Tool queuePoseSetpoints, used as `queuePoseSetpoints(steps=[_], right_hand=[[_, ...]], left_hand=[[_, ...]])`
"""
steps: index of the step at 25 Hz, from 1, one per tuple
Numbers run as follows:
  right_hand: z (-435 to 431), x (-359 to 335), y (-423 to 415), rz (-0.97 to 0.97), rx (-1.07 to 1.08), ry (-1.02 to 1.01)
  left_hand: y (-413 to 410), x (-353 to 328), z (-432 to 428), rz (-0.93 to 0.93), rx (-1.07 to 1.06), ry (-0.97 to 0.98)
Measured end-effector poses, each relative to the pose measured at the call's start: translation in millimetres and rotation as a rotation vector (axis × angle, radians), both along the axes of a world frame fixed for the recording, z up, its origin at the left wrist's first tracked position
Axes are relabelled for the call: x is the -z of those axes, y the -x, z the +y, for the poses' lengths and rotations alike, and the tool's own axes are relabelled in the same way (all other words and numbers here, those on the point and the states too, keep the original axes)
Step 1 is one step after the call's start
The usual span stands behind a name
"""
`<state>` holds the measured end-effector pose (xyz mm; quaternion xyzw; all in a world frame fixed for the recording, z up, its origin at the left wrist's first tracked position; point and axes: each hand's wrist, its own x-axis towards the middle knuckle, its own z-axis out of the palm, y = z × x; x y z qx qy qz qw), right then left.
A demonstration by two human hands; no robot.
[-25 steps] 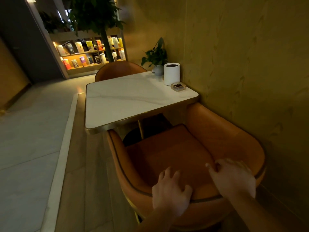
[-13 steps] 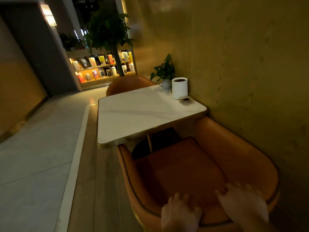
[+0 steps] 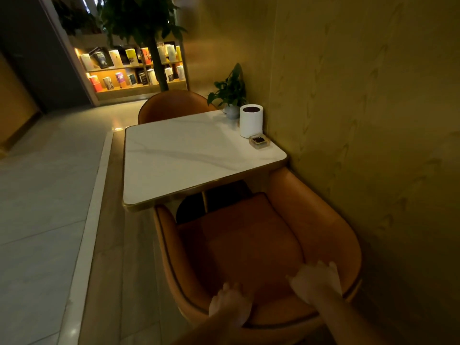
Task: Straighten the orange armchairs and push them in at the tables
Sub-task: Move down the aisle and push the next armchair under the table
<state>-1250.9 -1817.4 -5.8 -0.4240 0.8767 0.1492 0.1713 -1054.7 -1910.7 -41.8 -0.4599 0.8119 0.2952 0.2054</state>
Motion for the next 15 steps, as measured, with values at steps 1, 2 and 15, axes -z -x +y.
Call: queuePoseSetpoints(steps=[1, 2, 15], right_hand=[[-2.5, 1.5, 7.1, -0.027, -0.007, 0.025], [-4.7, 3.3, 16.4, -0.071, -0.02, 0.06], [-144.3, 70.1, 260.4, 0.231, -0.223, 0.133]], left_hand=[[-1.8, -2.6, 1.0, 0.031, -0.052, 0.007], [-3.9, -5.3, -1.0, 0.055, -0.097, 0.019], [-12.3, 17.9, -137.2, -0.266, -0.343, 0.438]])
